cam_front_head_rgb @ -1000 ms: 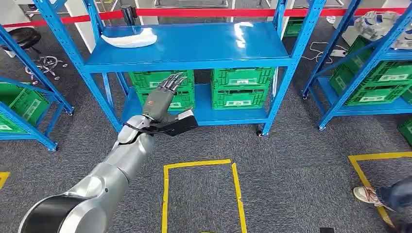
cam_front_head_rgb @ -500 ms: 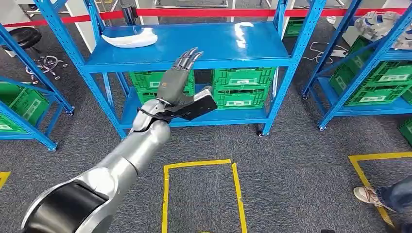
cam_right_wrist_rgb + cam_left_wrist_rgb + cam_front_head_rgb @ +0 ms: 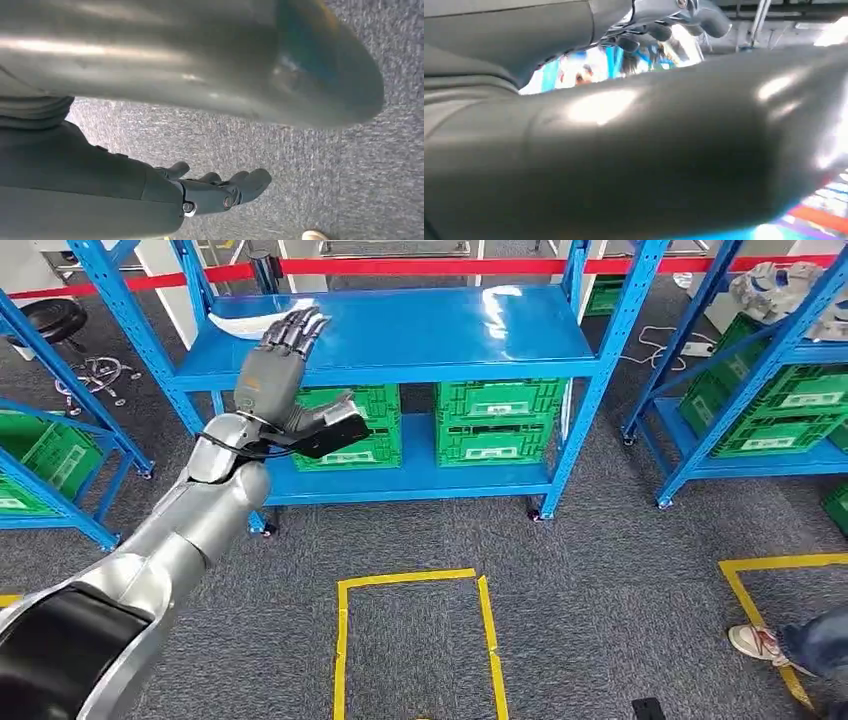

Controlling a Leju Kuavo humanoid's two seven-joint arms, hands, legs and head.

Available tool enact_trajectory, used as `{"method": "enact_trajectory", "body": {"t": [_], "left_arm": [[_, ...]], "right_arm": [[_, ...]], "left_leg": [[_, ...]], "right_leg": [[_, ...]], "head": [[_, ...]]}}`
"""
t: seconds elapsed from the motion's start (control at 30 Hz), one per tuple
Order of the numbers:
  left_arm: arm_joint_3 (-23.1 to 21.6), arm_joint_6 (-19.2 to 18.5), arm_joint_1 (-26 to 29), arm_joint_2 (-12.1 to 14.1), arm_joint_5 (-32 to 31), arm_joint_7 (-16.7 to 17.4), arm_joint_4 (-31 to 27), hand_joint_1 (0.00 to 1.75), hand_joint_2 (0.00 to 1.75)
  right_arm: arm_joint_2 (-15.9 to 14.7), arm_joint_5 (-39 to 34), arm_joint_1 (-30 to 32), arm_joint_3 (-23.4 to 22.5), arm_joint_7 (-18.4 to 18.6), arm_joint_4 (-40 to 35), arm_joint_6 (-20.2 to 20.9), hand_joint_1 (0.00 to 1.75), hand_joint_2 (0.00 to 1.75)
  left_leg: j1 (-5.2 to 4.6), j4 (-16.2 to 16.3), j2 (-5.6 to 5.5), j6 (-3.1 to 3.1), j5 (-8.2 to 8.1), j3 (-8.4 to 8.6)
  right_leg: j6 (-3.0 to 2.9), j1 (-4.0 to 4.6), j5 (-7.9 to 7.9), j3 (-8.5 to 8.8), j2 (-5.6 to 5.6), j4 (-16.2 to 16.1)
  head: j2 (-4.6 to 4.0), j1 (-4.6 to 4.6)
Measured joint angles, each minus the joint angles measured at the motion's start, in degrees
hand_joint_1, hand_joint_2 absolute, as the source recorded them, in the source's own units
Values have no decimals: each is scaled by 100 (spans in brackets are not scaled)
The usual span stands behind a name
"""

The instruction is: Take the parts from the cabinet and place them on the table.

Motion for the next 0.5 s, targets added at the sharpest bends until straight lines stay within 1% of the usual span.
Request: {"method": "enact_trajectory", "body": {"t": [0.07, 0.1, 0.2, 0.23, 0.37, 0.43, 0.5], "left_arm": [[-52, -77, -100, 33, -487, 518, 55, 0, 0], [-83, -199, -153, 55, -728, 758, 96, 0, 0], [-192, -548, -237, 133, -1155, 1168, 212, 0, 0], [-214, -617, -248, 157, -1249, 1247, 251, 0, 0], [-293, -735, -266, 249, -1339, 1332, 348, 0, 0], [-293, -971, -278, 282, -1341, 1385, 411, 0, 0], [-293, -1128, -278, 332, -1383, 1448, 474, 0, 0]], "right_arm": [[0, 11, -1, 0, -55, 2, -15, 0, 0], [0, 33, -2, 0, -116, 2, -35, 0, 0], [2, 57, -8, 0, -212, 4, -59, 0, 0], [4, 57, -10, 0, -223, 4, -61, 0, 0], [7, 57, -13, -2, -223, 15, -61, 0, 0], [9, 55, -21, -9, -214, 20, -61, 0, 0], [15, 57, -20, -22, -160, 22, -55, 0, 0]], "left_leg": [[-2, 0, 1, 0, 0, -3], [-3, 0, 3, 0, 0, -2], [-7, 0, 3, 1, 0, -2], [-7, 0, 3, 2, 1, -2], [-6, 0, -2, 3, 2, -2], [-7, 0, 0, 3, 2, -2], [-7, 0, 2, 3, 1, -2]], "right_leg": [[0, -1, 0, -1, 0, 0], [0, -2, 0, -1, 0, 0], [1, -5, 1, -1, 0, -1], [1, -5, 1, -1, 0, 0], [1, -5, 1, -1, -1, 0], [1, -5, 1, 0, 0, 0], [0, -5, 1, -2, 0, 0]], "head": [[0, 0], [0, 0], [0, 0], [0, 0], [0, 0], [0, 0], [0, 0]]}}
